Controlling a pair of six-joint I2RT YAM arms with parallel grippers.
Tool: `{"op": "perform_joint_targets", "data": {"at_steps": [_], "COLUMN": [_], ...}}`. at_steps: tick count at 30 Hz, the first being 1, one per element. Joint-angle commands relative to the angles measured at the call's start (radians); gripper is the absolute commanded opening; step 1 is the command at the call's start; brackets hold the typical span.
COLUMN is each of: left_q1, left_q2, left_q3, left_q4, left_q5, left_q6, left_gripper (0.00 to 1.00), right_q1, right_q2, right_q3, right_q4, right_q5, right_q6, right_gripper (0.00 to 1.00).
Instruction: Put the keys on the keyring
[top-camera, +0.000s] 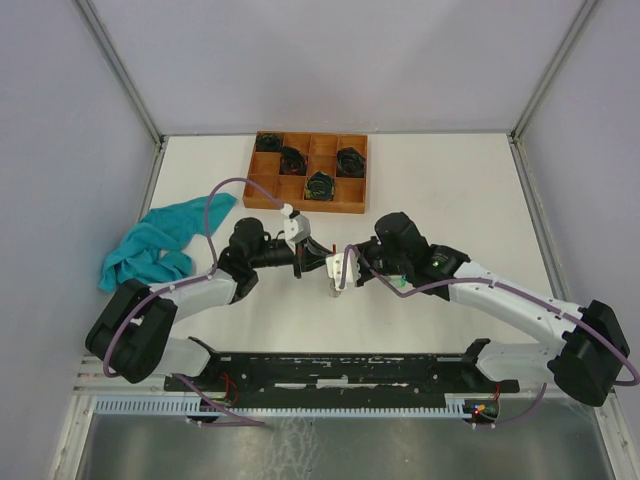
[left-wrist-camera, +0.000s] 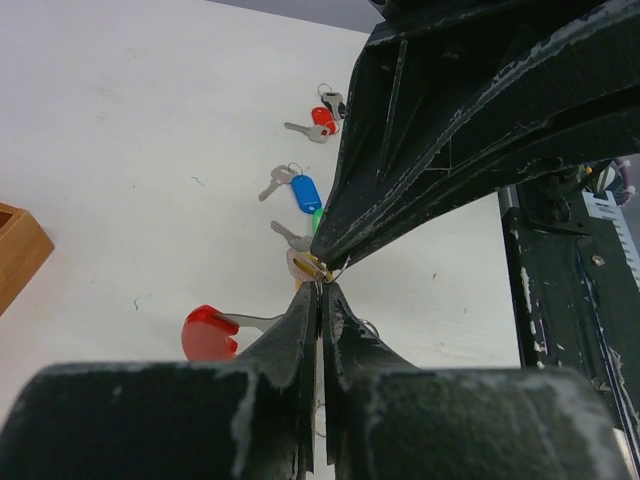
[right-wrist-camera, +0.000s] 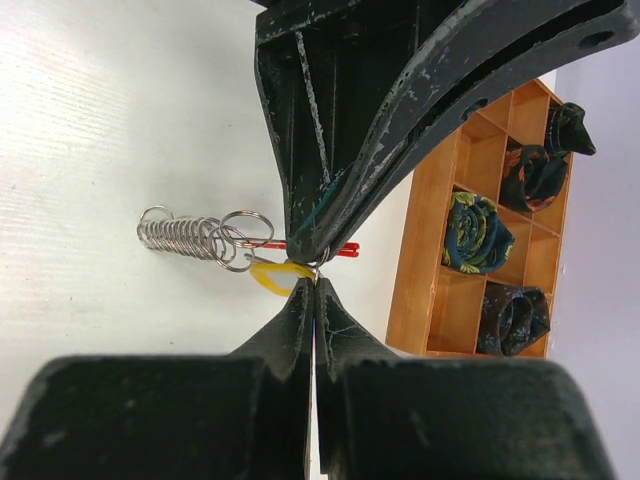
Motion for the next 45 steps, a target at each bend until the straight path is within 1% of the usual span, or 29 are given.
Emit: {"op": "perform_joint_targets", "data": {"at_steps": [1,7,12,17,21,26,38,42,44,45], "left_q1": [-0.001,0.002,0.001,0.001,0.002,0.001,0.000,0.001,0.000,0.000], "left_q2": [0.006,-0.001,-0.007,-0.005,0.000,-0.004,-0.001,-0.007,-0.012,-0.015], "left_q3": [0.040,0.037,0.023,0.016,0.007,-0.008,-0.033,-0.038,-0.035,-0.036], "left_q4": [-0.037,-0.025,0.023,0.061,0.130,0.170,0.276,0.261,0.233,0.223], "left_q5": [0.037,0.021,0.016,0.008,0.001,-0.021,-0.042,-0.071,-0.091,-0.101], "left_q6": [0.064,0.050,0.012,-0.015,-0.068,-0.087,-0.157,-0.145,-0.136,-0.131], "left_gripper": [0.03,0.03,0.03,0.03,0.03,0.03,0.03,0.03,0.03,0.03], "right_q1": [0.002,0.000,-0.007,-0.008,-0.008,-0.008,-0.008,-0.008,-0.009,-0.009], "right_q2": [-0.030,-0.073,-0.106,-0.095,-0.063,-0.023,0.025,0.014,-0.005,-0.018], "right_q3": [0.039,-0.016,-0.082,-0.110,-0.125,-0.128,-0.136,-0.143,-0.155,-0.163], "right_q4": [0.005,-0.011,0.007,0.047,0.104,0.153,0.256,0.272,0.275,0.276], "right_q5": [0.027,0.107,0.128,0.078,0.031,-0.007,-0.039,0.009,0.038,0.053], "right_q6": [-0.011,-0.001,0.041,0.085,0.118,0.142,0.182,0.195,0.198,0.201], "right_gripper": [0.01,0.01,0.01,0.01,0.01,0.01,0.01,0.01,0.04,0.09]}}
